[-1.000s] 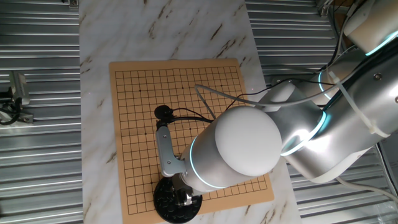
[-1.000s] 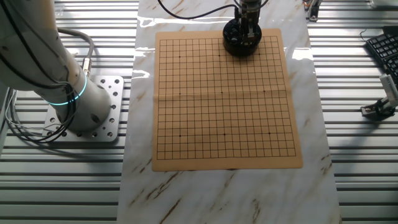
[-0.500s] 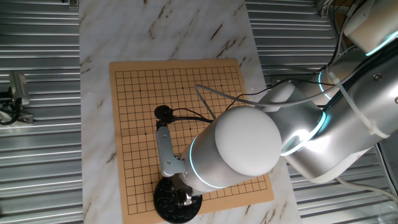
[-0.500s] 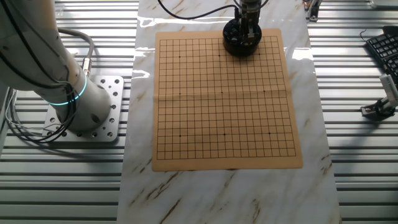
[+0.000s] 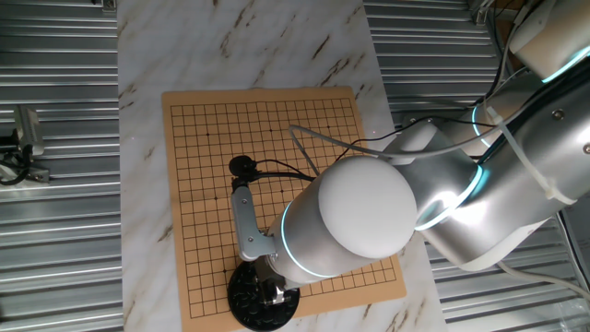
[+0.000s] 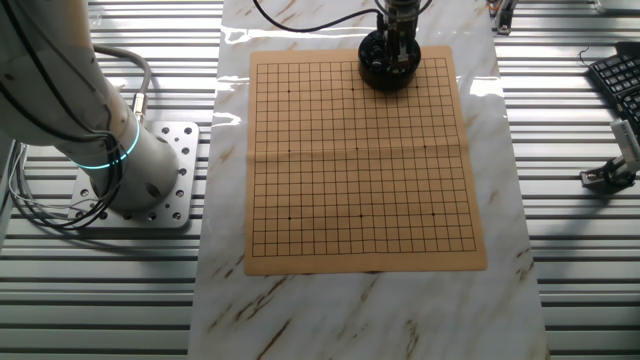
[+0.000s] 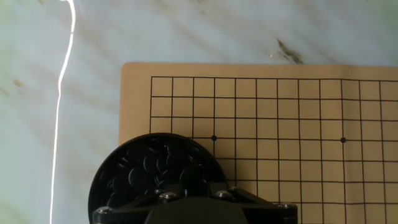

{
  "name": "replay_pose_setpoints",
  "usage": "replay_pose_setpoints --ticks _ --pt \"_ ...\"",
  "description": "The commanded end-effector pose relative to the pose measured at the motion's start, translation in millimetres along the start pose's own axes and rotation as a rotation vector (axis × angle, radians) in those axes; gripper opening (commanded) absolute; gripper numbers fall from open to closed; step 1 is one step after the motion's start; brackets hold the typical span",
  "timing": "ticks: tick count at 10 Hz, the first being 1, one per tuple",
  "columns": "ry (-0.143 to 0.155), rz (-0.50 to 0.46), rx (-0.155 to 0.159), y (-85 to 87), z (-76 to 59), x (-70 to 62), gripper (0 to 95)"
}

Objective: Play the first move as black on the 3-4 point in the upper right corner of the Go board

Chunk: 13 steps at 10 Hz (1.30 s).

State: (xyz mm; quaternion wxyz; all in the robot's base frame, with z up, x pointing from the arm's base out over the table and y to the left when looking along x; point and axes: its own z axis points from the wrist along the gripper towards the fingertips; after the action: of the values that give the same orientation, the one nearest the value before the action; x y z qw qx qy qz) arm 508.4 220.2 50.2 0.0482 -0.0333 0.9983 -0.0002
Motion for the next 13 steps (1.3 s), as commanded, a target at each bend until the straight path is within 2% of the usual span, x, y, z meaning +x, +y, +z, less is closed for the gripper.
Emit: replay_pose_setpoints --ticks 1,13 --pt "0.000 0.004 0.000 0.0 -0.5 0.1 0.0" --pt "0.002 0.008 -0.007 1.1 -3.8 0.1 0.0"
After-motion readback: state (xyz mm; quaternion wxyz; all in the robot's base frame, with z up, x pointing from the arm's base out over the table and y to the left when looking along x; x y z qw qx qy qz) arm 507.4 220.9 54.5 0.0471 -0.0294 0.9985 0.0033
